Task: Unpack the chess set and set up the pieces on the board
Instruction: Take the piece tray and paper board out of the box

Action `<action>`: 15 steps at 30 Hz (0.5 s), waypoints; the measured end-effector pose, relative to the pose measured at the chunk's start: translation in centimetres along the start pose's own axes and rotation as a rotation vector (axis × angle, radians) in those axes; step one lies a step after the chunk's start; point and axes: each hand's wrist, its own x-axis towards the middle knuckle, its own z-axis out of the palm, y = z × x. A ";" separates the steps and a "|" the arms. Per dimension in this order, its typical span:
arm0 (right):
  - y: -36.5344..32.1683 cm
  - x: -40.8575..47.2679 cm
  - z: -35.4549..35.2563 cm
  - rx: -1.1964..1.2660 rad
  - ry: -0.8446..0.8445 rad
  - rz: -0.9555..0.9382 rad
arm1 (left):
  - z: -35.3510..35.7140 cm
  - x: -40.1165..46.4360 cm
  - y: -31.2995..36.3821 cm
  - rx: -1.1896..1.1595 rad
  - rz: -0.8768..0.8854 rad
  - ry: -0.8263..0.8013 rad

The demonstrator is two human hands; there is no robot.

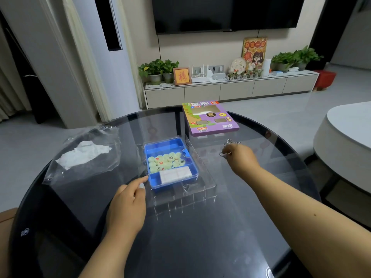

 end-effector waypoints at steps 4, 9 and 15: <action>0.5 -0.2 1.4 -0.181 -0.061 -0.083 | 0.0 0.0 -0.1 -0.010 0.000 -0.004; 1.0 1.3 1.7 -0.264 -0.106 -0.061 | 0.0 0.0 -0.2 0.022 0.016 -0.013; 1.8 4.2 1.1 -0.283 -0.127 -0.020 | 0.2 0.2 -0.2 0.033 0.007 -0.002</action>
